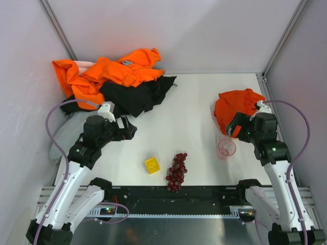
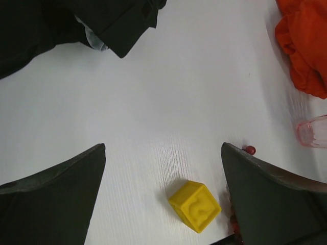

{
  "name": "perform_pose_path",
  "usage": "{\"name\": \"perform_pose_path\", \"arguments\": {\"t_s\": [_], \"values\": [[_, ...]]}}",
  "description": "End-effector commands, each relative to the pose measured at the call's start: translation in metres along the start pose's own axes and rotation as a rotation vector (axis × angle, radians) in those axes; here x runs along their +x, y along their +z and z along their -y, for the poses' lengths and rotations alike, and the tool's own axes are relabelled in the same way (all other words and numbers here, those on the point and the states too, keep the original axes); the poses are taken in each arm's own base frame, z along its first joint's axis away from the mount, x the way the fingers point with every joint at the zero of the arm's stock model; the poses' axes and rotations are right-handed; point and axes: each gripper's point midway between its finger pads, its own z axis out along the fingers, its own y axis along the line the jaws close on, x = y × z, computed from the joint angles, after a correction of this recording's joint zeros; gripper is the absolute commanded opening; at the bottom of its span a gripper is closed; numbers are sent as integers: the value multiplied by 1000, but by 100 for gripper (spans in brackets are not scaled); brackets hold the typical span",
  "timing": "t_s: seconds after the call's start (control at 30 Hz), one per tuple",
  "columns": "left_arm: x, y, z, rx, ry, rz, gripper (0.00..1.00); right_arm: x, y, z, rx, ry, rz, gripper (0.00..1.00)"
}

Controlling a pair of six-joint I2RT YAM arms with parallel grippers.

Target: Pick out a specific cloth from the pile

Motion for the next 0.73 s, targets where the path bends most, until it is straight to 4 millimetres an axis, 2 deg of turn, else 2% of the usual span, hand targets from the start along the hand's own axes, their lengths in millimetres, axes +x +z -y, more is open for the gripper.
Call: {"name": "perform_pose_path", "arguments": {"t_s": [0.0,0.23,0.4,0.57,0.7], "values": [[7,-11,5,19,-71,8,100,-5,-24,-10,-62,35,64,99],[2,-34,13,66,-107,75,100,-13,-54,-24,-156,58,160,99],[-7,-51,22,114,-93,140,100,-21,-68,-30,-199,64,225,99],[-26,-66,24,117,-77,225,100,-28,-74,-32,-219,56,269,99],[-50,-77,27,123,-36,325,100,-37,-75,-36,-234,42,308,99]]}}
